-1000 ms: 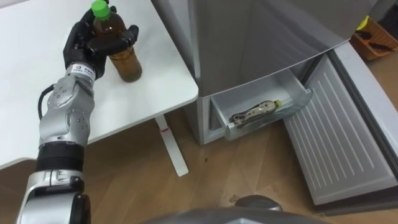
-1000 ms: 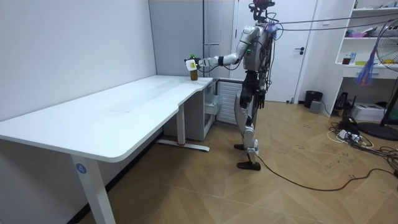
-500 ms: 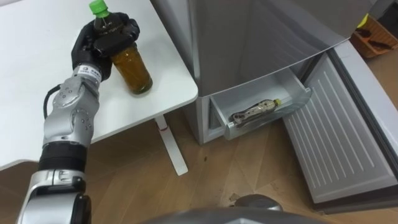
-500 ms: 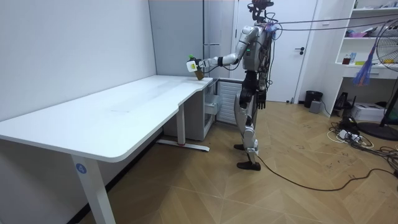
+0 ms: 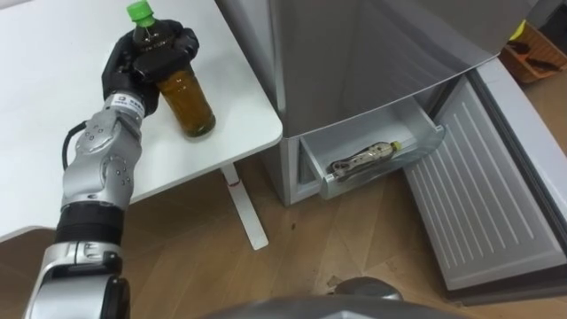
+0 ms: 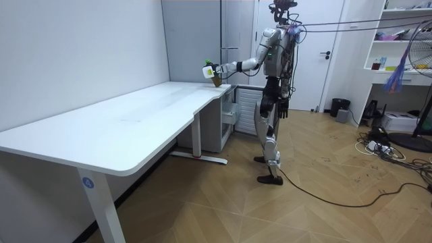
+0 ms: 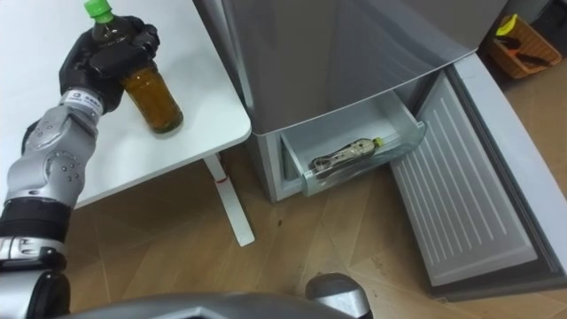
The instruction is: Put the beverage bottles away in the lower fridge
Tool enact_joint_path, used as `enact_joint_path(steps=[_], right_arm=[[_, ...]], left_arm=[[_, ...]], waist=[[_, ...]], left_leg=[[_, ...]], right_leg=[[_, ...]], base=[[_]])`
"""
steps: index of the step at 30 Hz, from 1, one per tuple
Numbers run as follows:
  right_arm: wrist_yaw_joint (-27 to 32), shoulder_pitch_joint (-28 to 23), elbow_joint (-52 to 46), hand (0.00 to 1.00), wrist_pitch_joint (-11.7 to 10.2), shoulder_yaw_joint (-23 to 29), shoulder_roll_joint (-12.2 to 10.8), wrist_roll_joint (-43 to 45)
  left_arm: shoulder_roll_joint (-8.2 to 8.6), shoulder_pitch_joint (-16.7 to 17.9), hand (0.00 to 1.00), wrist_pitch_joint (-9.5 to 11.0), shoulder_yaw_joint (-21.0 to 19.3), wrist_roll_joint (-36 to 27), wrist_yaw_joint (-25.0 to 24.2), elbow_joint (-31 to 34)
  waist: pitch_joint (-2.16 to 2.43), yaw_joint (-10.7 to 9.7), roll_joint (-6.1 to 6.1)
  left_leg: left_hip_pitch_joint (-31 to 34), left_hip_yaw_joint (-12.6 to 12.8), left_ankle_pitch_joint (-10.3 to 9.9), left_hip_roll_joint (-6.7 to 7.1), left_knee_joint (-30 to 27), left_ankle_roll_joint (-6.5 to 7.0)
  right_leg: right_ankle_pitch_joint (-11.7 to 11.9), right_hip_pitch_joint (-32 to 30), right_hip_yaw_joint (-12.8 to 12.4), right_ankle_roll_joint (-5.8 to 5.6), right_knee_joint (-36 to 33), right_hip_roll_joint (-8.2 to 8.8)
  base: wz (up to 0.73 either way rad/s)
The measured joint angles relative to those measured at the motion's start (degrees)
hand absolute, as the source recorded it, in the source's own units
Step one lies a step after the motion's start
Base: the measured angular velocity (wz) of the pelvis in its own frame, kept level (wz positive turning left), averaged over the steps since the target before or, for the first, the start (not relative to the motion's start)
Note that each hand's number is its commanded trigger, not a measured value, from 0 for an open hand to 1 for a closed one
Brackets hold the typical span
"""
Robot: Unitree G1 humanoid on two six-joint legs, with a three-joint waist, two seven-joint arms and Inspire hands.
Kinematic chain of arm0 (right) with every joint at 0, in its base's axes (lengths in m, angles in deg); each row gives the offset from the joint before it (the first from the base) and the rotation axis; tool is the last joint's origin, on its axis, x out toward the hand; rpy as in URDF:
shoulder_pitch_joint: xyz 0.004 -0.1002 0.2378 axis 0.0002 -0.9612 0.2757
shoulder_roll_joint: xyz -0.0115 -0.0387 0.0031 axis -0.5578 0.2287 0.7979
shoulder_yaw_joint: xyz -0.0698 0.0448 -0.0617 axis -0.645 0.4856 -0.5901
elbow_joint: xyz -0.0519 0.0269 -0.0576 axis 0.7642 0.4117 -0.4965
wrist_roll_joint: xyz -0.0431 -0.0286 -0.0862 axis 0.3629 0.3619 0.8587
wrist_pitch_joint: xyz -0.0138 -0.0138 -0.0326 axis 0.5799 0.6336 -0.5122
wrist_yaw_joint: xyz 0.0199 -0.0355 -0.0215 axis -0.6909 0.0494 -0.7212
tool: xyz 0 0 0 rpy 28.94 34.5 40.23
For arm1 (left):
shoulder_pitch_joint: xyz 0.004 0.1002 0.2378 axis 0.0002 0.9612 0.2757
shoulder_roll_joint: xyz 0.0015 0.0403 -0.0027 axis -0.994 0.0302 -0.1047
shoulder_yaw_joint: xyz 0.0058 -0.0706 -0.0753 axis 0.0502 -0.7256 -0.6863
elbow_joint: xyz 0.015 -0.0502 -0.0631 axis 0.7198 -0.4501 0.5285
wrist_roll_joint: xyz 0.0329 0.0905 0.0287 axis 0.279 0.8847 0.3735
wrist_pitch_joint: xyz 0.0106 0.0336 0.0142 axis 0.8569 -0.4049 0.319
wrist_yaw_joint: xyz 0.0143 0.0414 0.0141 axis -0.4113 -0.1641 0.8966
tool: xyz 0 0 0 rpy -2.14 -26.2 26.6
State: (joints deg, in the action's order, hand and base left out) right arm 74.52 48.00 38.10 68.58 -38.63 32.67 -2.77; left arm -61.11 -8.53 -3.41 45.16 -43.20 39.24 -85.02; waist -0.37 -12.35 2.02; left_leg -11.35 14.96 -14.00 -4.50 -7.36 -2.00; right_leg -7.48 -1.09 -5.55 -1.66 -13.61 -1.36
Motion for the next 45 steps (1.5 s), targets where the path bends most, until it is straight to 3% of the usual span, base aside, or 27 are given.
enact_joint_path(steps=[10,20,26,35,45], right_arm=[[-1.13,0.87,1.05,0.00,-0.08,0.01,0.04,0.29],[-1.12,1.94,1.38,0.00,-0.08,-0.17,0.03,0.05],[-1.12,3.00,1.28,0.00,-0.26,-0.10,0.12,0.14],[-1.90,2.79,1.22,0.00,0.07,-0.16,0.31,0.22],[-1.04,3.66,1.02,0.00,1.89,-2.34,0.26,1.23]], left_arm=[[-0.01,0.00,1.00,-1.23,0.72,1.05,-0.15,1.19],[-0.09,0.02,1.00,-1.73,1.70,2.29,0.91,12.50],[-0.01,2.68,1.00,-1.93,2.50,8.29,0.23,22.53],[-0.09,3.95,1.00,-3.30,2.48,8.80,-0.47,37.18],[0.10,5.01,1.00,-4.91,4.56,8.05,-4.51,40.92]], waist=[[0.78,0.24,-0.98],[0.09,1.54,-0.48],[0.01,1.69,-0.35],[-0.10,3.43,-0.53],[0.11,4.96,-0.54]], left_leg=[[-0.16,-1.08,0.04,0.04,-0.50,0.03],[0.24,-1.62,0.05,0.00,-0.56,0.03],[1.93,-3.71,0.06,-0.05,-1.41,0.03],[1.82,-4.84,0.07,0.01,-1.46,0.04],[2.23,-5.45,0.08,0.04,-2.15,0.03]], right_leg=[[0.00,0.75,0.73,0.00,0.18,0.29],[0.18,1.09,1.30,-0.01,1.17,0.36],[0.20,0.94,3.39,0.08,1.87,0.84],[-0.09,1.70,4.74,0.10,2.02,1.26],[-0.25,1.98,5.77,0.19,1.93,1.51]], base=[[0.03],[0.03],[0.16],[0.08],[0.04]])
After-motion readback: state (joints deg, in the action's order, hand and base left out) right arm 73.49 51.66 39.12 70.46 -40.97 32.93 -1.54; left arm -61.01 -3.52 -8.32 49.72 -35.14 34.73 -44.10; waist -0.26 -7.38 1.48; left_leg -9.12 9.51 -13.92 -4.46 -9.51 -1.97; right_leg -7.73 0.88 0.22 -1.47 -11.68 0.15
